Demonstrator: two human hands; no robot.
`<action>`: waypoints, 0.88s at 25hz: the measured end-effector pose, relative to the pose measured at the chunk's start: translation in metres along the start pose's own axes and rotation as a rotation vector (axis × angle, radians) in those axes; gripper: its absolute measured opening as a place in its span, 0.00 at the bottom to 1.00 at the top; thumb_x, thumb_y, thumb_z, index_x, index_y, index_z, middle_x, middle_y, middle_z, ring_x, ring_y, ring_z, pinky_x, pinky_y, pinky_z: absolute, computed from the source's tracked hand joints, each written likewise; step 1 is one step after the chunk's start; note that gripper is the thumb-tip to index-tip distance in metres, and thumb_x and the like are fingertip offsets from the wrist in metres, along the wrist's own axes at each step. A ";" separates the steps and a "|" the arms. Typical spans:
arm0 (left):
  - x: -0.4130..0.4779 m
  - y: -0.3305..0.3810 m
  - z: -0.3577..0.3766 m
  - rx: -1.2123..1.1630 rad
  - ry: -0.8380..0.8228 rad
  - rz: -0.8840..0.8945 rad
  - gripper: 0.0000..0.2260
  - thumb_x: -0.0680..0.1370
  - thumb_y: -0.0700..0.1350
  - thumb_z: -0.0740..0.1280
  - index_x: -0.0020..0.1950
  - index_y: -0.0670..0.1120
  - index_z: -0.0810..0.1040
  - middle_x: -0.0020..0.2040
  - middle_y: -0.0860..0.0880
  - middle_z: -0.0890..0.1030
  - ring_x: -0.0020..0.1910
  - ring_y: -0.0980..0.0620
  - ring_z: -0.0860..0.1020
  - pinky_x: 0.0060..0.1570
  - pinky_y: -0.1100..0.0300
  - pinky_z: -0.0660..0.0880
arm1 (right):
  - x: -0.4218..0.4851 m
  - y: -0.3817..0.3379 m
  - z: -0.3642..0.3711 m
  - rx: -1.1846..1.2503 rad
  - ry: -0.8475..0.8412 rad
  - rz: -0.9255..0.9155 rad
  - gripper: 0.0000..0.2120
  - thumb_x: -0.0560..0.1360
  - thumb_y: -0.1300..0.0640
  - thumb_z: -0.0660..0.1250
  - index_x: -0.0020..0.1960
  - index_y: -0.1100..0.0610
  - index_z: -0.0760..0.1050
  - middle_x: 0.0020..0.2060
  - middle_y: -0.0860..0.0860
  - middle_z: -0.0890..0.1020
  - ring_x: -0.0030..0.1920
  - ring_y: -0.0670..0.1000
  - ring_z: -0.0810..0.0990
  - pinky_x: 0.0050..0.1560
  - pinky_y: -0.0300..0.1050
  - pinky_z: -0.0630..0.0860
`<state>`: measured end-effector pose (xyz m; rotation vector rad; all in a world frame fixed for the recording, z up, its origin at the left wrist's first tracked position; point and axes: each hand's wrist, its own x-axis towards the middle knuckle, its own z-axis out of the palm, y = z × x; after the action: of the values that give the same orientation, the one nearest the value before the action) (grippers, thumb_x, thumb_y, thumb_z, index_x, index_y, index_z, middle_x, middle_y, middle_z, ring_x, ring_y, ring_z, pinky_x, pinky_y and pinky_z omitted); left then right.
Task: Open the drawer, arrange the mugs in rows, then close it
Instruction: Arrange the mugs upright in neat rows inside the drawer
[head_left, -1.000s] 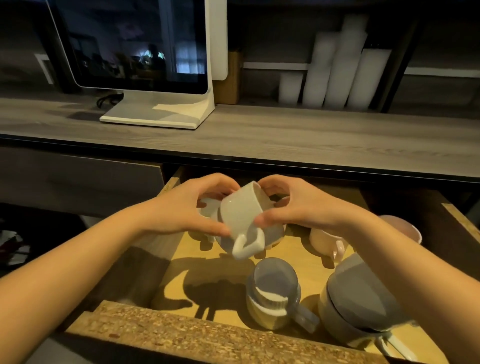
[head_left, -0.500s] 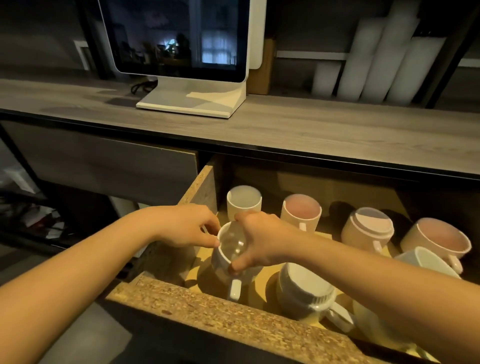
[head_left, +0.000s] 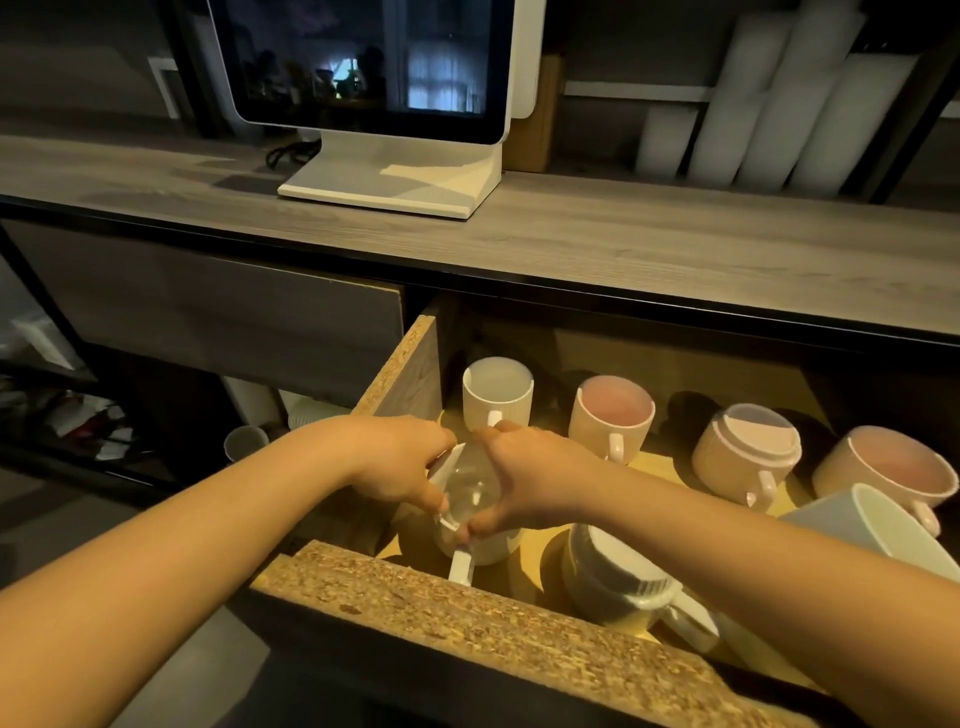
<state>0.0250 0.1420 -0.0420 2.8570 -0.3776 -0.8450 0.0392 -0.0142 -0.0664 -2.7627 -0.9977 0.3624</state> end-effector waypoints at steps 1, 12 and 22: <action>0.001 -0.001 0.002 -0.016 -0.002 0.006 0.25 0.75 0.51 0.69 0.69 0.49 0.66 0.64 0.49 0.75 0.59 0.49 0.76 0.61 0.52 0.74 | -0.001 0.005 -0.001 0.048 -0.025 0.017 0.36 0.67 0.42 0.73 0.68 0.56 0.66 0.60 0.54 0.76 0.53 0.52 0.76 0.48 0.42 0.77; 0.005 0.006 0.012 0.002 0.067 0.014 0.35 0.68 0.57 0.74 0.70 0.51 0.63 0.64 0.50 0.71 0.60 0.51 0.71 0.59 0.56 0.73 | -0.010 0.026 0.006 0.239 -0.055 0.049 0.30 0.66 0.46 0.75 0.64 0.55 0.71 0.55 0.53 0.80 0.52 0.51 0.79 0.53 0.44 0.80; 0.002 0.008 0.012 0.034 0.069 -0.016 0.34 0.67 0.57 0.74 0.68 0.50 0.65 0.61 0.50 0.72 0.56 0.51 0.73 0.57 0.56 0.75 | -0.011 0.022 0.009 0.296 -0.040 0.048 0.29 0.67 0.48 0.75 0.64 0.55 0.70 0.56 0.53 0.79 0.49 0.48 0.77 0.50 0.39 0.77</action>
<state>0.0187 0.1330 -0.0516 2.9151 -0.3654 -0.7477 0.0416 -0.0376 -0.0789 -2.5235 -0.8123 0.5288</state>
